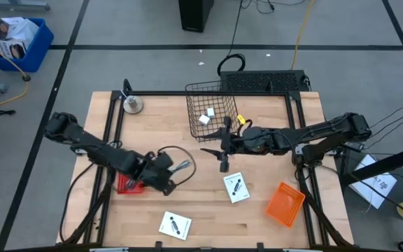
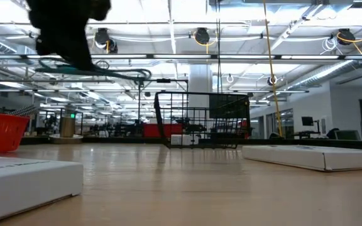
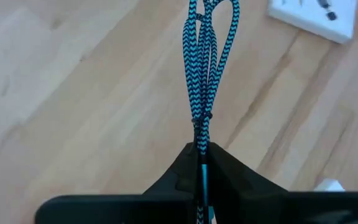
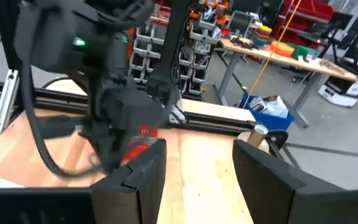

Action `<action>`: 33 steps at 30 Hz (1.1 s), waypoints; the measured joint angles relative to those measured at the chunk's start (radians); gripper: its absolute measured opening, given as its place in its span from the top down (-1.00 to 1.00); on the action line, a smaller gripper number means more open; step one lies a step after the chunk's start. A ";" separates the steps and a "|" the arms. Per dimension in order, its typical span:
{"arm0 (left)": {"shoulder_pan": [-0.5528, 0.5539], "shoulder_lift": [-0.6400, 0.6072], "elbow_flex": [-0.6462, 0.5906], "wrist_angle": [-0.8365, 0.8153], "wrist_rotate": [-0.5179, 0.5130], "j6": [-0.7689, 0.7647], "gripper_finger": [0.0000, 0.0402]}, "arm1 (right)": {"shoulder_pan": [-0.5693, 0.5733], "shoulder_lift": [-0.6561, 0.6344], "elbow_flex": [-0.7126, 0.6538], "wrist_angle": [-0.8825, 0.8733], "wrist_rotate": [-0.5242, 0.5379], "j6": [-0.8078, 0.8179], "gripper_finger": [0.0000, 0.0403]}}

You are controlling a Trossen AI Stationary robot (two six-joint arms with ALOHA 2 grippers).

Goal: Pick and place items into bin
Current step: Put the blue black striped charger cable into the red basket

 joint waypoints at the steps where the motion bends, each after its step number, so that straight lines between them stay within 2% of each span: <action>1: -0.024 -0.010 0.000 -0.034 -0.015 -0.064 0.92 | -0.002 0.000 0.000 0.005 0.000 -0.007 0.11; 6: -0.133 -0.040 -0.001 -0.221 -0.057 -0.410 0.92 | -0.011 0.000 0.000 0.009 0.002 -0.042 0.11; 11: -0.250 -0.037 -0.001 -0.407 -0.040 -0.752 0.90 | -0.014 0.000 0.000 0.012 0.001 -0.067 0.12; 16: -0.368 -0.037 -0.001 -0.503 0.000 -1.035 0.91 | -0.014 0.000 0.000 0.012 0.001 -0.087 0.11; 21: -0.452 -0.020 -0.001 -0.605 0.096 -1.277 0.85 | -0.014 0.000 0.000 0.005 0.001 -0.087 0.12; 25: -0.481 0.012 -0.001 -0.626 0.114 -1.365 0.78 | -0.014 0.000 0.000 0.003 0.001 -0.087 0.12; 33: -0.455 0.084 -0.001 -0.650 0.029 -1.321 0.62 | -0.014 0.000 0.000 0.001 0.000 -0.083 0.11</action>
